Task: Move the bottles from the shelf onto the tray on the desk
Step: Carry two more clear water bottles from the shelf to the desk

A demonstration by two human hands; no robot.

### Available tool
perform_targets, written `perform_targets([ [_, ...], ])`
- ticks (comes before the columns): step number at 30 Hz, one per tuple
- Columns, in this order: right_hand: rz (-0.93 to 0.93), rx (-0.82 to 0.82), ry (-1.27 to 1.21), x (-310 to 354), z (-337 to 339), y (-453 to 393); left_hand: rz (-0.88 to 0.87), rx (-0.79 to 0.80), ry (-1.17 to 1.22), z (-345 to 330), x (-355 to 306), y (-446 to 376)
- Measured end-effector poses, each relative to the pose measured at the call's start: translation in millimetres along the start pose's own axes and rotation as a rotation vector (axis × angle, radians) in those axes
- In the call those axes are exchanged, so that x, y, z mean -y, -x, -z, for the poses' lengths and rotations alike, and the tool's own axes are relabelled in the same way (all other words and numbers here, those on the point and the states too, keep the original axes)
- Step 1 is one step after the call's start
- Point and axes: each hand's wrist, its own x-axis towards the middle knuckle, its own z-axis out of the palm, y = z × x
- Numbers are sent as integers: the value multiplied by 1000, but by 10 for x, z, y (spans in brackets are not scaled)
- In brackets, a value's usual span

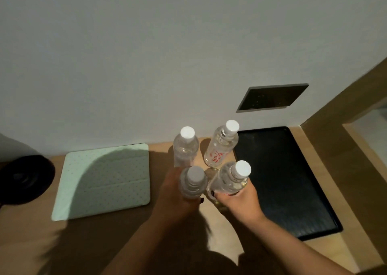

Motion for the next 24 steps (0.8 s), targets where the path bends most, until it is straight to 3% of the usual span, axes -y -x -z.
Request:
perform_targets([
  [10, 6, 65, 57, 18, -31, 46, -18, 24, -16, 84, -100, 68],
  [19, -20, 131, 74, 286, 231, 244, -12, 67, 39, 430, -664, 27],
  [24, 32, 69, 137, 532, 514, 459, -182, 120, -91, 519, -1130, 6],
])
